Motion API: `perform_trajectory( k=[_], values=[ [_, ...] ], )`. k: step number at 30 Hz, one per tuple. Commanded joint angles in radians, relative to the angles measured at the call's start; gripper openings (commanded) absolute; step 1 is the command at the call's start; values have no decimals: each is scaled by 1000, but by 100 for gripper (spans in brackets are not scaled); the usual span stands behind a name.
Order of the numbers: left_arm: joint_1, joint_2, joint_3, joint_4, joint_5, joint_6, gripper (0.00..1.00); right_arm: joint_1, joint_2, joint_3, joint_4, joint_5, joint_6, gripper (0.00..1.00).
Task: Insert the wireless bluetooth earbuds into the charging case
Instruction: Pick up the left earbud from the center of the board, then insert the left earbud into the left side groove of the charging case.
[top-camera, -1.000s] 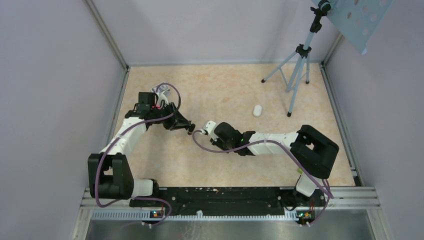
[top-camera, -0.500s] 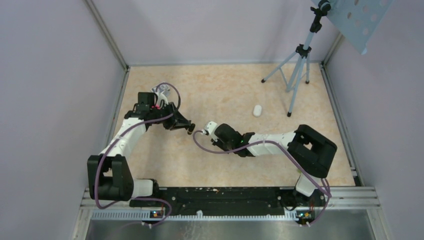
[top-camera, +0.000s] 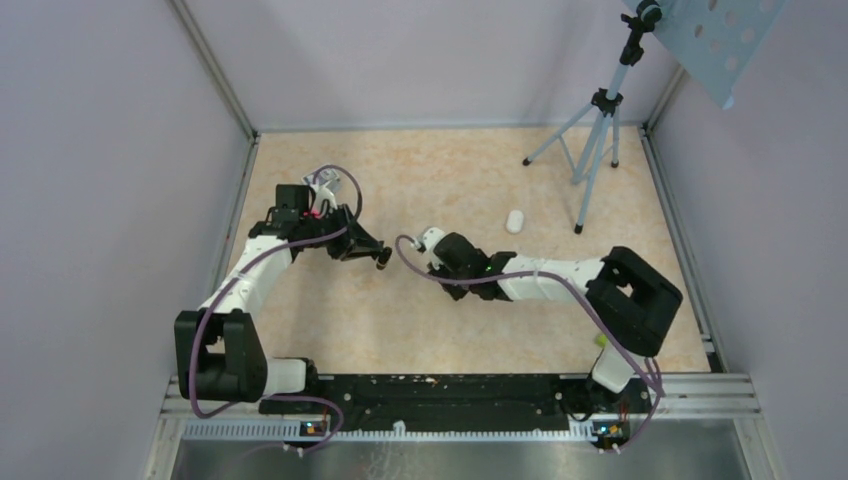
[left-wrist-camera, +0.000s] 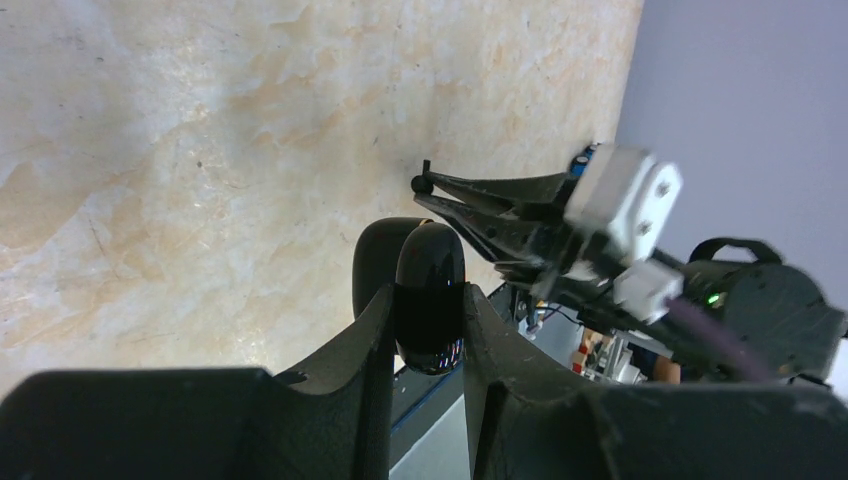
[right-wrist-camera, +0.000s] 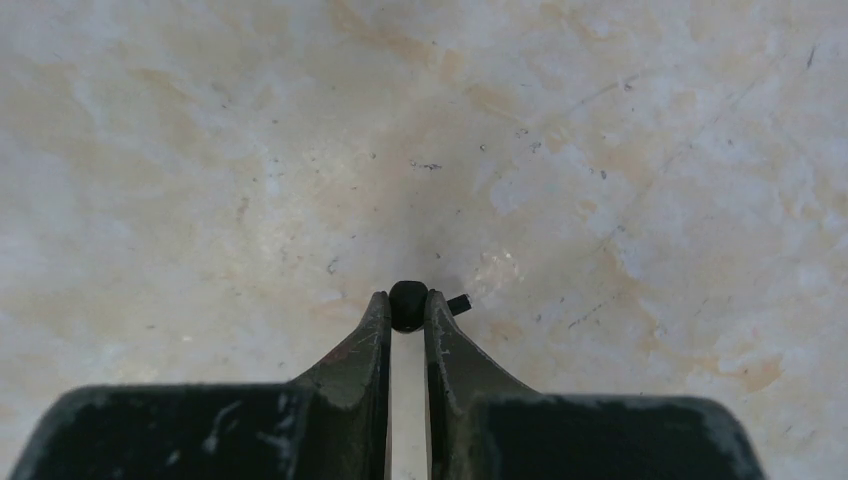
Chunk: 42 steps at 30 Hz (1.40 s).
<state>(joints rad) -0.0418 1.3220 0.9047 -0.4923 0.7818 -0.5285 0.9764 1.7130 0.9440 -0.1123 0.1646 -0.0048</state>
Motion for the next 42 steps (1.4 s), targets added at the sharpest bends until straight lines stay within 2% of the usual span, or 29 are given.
perform_trajectory(
  k=[1,4,9,15,17,25,29,42],
  values=[
    [5,-19,13,38,77,2,0,-74,-177,61,-56,-204,235,1],
    [1,-24,23,62,81,3,0,-117,-277,47,-22,-293,410,1],
    [-30,-68,-32,155,51,-40,0,-122,-392,49,30,-308,620,1],
    [-64,-83,-86,357,69,-180,0,-120,-466,-57,358,-312,835,1],
    [-70,-111,-105,414,57,-220,0,-118,-454,-57,402,-302,869,0],
    [-96,-176,-98,380,-39,-317,0,-68,-365,-86,655,-269,985,0],
    [-96,-173,-74,361,-6,-339,0,-65,-326,-111,765,-276,1043,0],
    [-96,-158,-58,368,56,-392,0,-61,-269,-126,773,-286,1085,0]
  ],
)
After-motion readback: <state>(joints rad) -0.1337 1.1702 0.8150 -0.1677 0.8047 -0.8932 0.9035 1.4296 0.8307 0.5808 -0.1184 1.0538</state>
